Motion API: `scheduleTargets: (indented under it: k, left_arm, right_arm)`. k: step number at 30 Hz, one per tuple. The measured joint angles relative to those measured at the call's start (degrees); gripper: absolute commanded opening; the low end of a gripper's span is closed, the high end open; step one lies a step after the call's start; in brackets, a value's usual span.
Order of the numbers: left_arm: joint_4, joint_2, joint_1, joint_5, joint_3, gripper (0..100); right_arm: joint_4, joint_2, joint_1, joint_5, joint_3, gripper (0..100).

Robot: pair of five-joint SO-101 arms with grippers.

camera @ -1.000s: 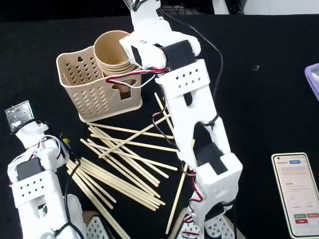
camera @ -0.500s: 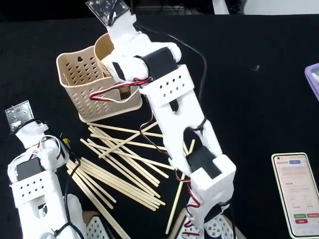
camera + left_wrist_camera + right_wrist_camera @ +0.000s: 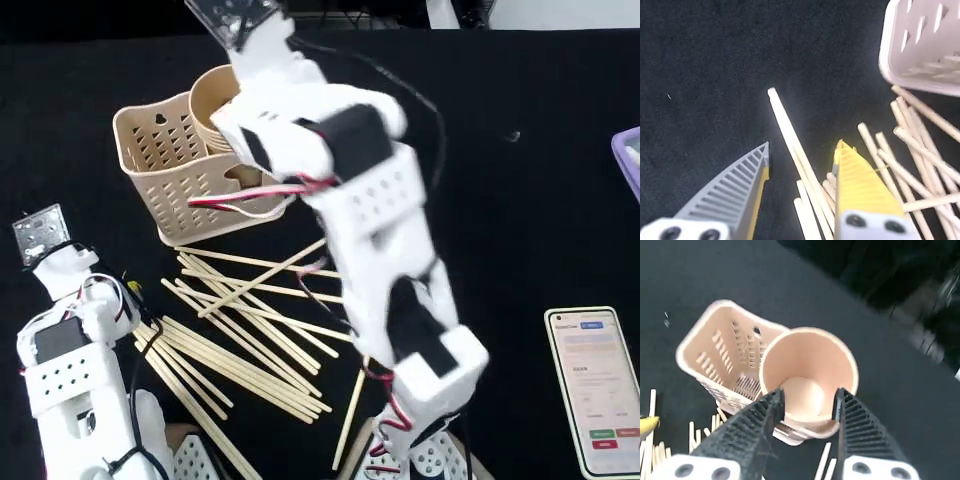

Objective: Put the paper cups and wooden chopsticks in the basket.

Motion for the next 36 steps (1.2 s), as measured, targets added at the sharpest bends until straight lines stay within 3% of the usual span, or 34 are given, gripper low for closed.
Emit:
scheduleTargets:
  k: [6,9,16,19,28,36]
  left_arm:
    - [0.00,0.00,-0.09,0.00,0.18,22]
    - [0.00,0.00,-0.09,0.00,0.18,22]
    - [0.00,0.00,-0.09,0.00,0.18,22]
    - [0.00,0.00,-0.09,0.00,0.18,22]
    - [0.00,0.00,-0.09,0.00,0.18,22]
    - [0.00,0.00,-0.09,0.00,0.18,22]
  right_arm:
    - [8.97,-8.26,0.26,3.52,-2.29,17.6]
    - [9.05,-13.63,5.19,3.52,2.90,17.4]
    - [9.05,-24.35,17.23,3.52,29.10,17.7]
    - [8.35,-27.43,18.73,3.69,45.36,17.7]
    - [-15.03,-29.63,18.73,6.33,91.96,17.5]
    - [-18.99,-29.71,18.73,6.59,101.45,17.4]
